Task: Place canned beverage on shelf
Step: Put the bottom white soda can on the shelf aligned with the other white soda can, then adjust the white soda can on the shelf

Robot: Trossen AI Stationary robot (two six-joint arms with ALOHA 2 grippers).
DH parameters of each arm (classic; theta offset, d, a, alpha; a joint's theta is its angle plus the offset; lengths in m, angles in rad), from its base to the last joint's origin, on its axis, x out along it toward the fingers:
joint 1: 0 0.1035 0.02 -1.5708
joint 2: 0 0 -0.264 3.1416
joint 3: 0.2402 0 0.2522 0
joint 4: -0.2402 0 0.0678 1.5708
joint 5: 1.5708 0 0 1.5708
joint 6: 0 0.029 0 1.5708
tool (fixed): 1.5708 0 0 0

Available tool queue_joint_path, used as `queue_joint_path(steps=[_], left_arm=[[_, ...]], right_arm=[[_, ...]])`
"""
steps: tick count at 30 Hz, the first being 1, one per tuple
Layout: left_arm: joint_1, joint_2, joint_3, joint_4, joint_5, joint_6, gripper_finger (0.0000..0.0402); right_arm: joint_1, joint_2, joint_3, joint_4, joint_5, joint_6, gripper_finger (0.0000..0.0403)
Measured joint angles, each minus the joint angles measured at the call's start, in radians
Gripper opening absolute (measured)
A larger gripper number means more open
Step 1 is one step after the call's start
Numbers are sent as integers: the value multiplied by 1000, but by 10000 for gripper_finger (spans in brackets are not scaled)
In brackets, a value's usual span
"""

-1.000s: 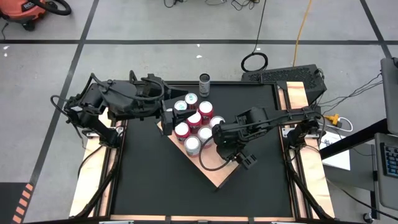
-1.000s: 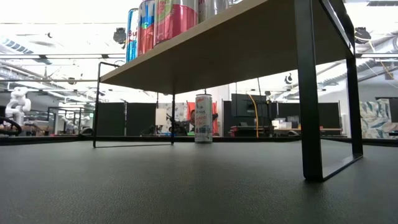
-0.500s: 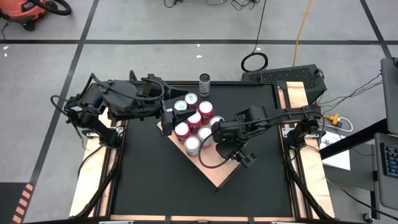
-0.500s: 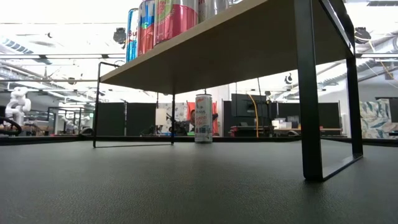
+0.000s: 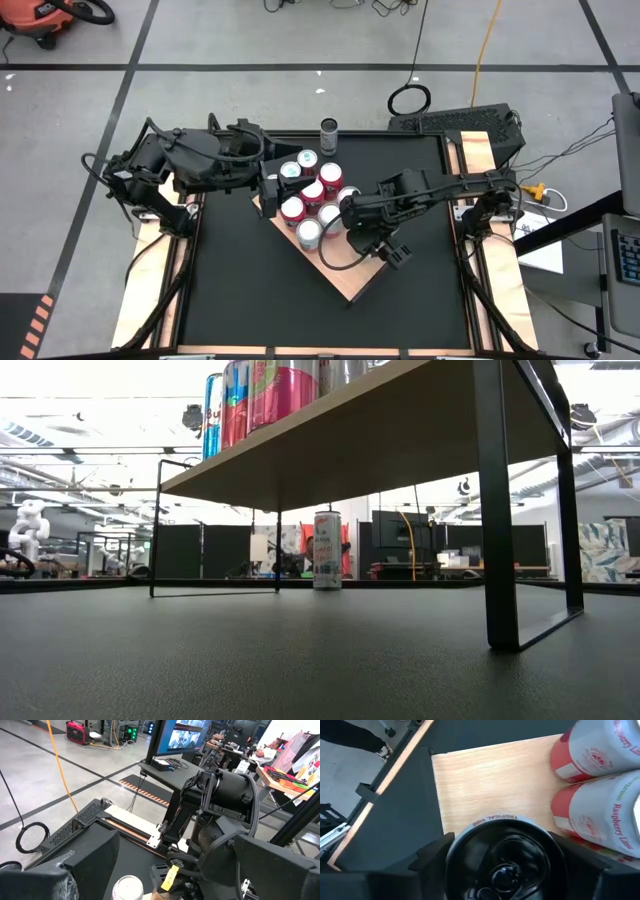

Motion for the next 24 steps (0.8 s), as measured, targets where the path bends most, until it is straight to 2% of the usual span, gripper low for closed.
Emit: queue_joint_path(steps=[6, 13, 16, 20, 24], left_arm=[[0, 0, 0, -1, 0, 0, 396], [0, 0, 0, -5, 1, 0, 396], [0, 0, 0, -11, 2, -1, 396], [0, 0, 0, -30, 8, -1, 396], [1, 0, 0, -27, 7, -2, 396]], right_arm=[[0, 1, 7, 15, 1, 17, 316], [0, 1, 95, 13, -3, 109, 329], [0, 0, 153, 16, -4, 184, 329], [7, -56, 144, 73, -5, 339, 329], [24, -114, 151, 134, 63, 522, 324]])
